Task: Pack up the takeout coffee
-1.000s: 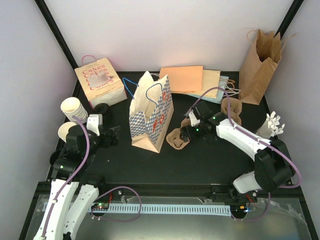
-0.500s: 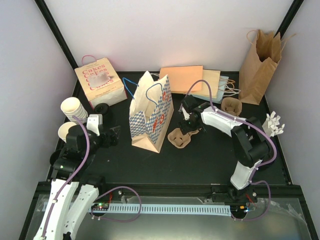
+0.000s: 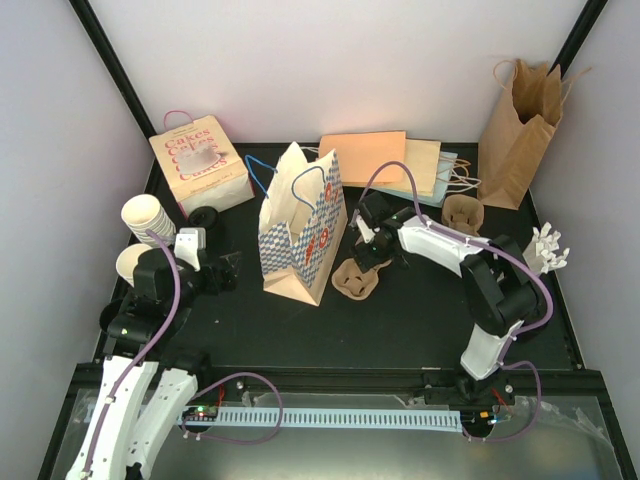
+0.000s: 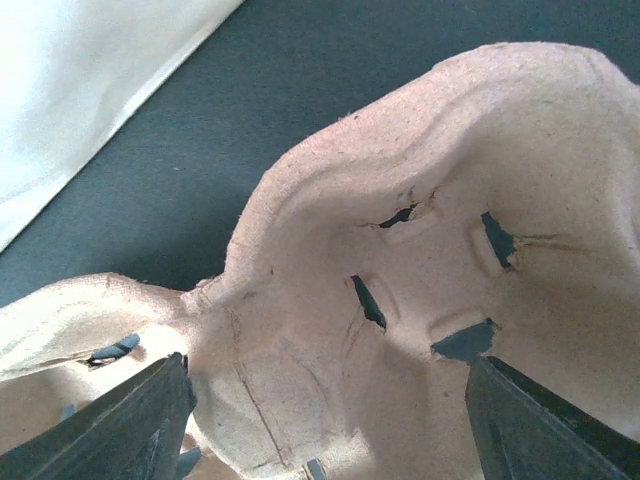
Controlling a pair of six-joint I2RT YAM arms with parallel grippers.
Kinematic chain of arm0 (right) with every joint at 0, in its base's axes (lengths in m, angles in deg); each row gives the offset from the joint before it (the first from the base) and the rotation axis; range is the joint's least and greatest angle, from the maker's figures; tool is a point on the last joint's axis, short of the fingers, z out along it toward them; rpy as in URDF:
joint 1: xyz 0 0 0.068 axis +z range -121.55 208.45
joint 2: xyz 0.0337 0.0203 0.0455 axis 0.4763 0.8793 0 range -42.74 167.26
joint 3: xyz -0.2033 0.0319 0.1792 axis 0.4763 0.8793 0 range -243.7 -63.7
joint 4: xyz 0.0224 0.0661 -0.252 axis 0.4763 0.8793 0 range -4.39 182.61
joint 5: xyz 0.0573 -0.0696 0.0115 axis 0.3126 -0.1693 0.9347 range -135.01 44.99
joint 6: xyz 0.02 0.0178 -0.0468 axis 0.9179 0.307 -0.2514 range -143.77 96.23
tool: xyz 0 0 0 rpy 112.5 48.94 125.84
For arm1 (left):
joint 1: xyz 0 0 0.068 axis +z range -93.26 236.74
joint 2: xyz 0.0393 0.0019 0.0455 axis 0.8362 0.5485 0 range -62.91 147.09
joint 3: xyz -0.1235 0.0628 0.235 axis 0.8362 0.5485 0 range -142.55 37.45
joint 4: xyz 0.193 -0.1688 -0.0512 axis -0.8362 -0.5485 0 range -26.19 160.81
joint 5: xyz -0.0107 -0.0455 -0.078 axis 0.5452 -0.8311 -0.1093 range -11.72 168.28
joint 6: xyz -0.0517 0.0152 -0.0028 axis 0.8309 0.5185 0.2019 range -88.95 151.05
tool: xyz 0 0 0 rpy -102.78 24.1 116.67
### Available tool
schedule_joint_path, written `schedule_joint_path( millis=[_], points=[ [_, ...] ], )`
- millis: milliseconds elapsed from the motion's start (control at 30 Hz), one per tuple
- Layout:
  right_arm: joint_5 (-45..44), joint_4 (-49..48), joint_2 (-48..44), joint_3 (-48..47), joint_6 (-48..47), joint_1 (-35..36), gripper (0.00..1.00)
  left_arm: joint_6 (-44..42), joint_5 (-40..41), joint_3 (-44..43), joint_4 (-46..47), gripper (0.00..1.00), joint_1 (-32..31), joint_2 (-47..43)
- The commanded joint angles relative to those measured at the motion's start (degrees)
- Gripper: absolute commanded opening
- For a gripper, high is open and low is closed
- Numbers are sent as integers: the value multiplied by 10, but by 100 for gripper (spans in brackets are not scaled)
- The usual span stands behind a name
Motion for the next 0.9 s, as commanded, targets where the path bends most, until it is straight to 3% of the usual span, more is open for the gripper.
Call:
schedule_joint_path(
  millis=[0,200,433,600,733,800,867],
  points=[
    [-8,-5,1,4,-23,12,78,-5,-4,0,10,99,-2,2],
    [27,-15,-15,20,-42,12,78,-6,-9,0,11,99,-2,4],
    [43,-33,-99,47,-50,17,76,-8,-13,0,12,99,-2,5],
    [-47,-137,-186,94,-34,57,78,-9,-15,0,13,99,-2,3],
    [-70,-247,-243,164,-54,56,98,-9,-16,1,14,99,-2,-1],
    [-68,-272,-253,191,-84,56,100,-9,-16,1,14,99,-2,-3],
    [-70,-224,-244,173,-87,50,100,-9,-16,1,15,99,-2,-7]
  ],
)
